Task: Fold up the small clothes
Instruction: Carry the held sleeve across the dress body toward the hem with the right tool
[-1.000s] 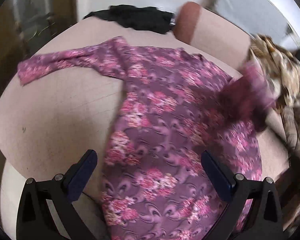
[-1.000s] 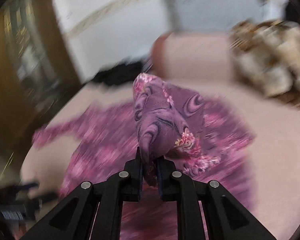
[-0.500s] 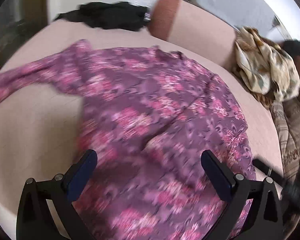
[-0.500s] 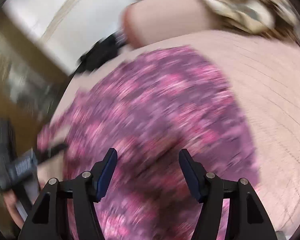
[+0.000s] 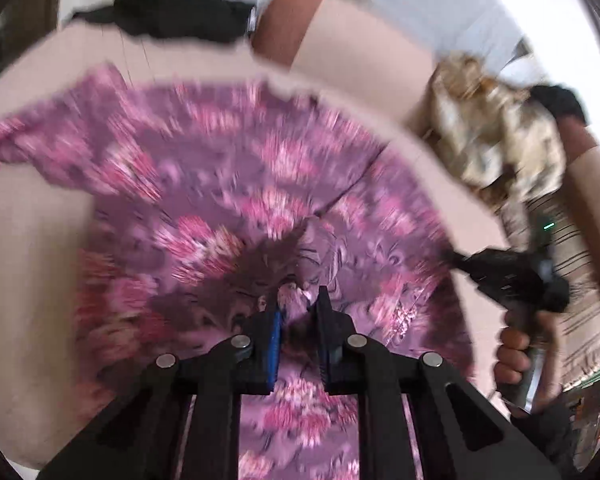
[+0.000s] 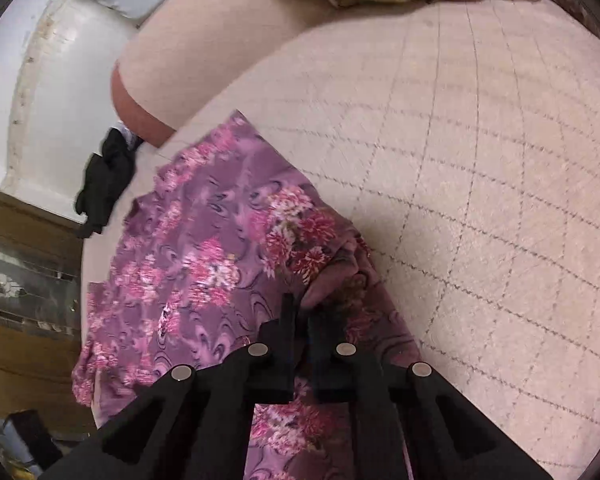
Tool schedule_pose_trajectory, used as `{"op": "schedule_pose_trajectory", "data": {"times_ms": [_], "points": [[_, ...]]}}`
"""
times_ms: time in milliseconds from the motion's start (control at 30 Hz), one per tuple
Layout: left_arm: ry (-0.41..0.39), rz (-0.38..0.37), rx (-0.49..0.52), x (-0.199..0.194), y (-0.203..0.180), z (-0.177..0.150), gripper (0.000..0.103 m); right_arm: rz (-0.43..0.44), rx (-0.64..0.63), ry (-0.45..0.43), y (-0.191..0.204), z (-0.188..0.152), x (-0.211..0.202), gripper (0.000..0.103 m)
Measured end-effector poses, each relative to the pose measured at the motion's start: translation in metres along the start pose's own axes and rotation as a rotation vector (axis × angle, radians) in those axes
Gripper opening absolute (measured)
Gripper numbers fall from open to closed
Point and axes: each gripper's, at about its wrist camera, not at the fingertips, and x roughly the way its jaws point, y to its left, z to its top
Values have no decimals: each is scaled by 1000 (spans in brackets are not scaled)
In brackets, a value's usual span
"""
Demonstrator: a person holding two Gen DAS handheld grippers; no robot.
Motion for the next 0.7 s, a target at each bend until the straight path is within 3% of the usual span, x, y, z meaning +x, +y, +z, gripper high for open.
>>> {"op": "schedule_pose_trajectory", "data": {"times_ms": [33,133,200,267,300,333,367,400,467,567,700], "points": [[-12,-15,-10,-11,3,-5,14,20,7,-3,-2,-3,-3,6],[65,-83,-90,-17,20,-34,20,44,20,29,-4,-8,8,6],[139,-36,-87,-12,27,-63,27,38,7,49,-5,-11,15,8],[141,11,-75,-21,30,-83,27,-14,16,69,-5,-13,16,10],[128,9,-72,-28,29,-89,29,-17,31,72,-5,-16,11,18],[103,8,-76,-39,30,-95,38,-29,29,62,-1,-20,-2,32],[82,15,-85,-47,31,-97,51,-51,-4,31,6,-27,-18,38],[64,24,-92,-51,32,-98,55,-50,-32,3,12,-34,-31,49],[41,23,-85,-58,29,-94,57,3,-104,-4,32,-57,-51,52],[21,6,-68,-69,23,-83,57,104,-218,119,67,-92,-41,52],[-13,8,-80,-87,15,-76,57,158,-281,291,96,-134,5,49]]}}
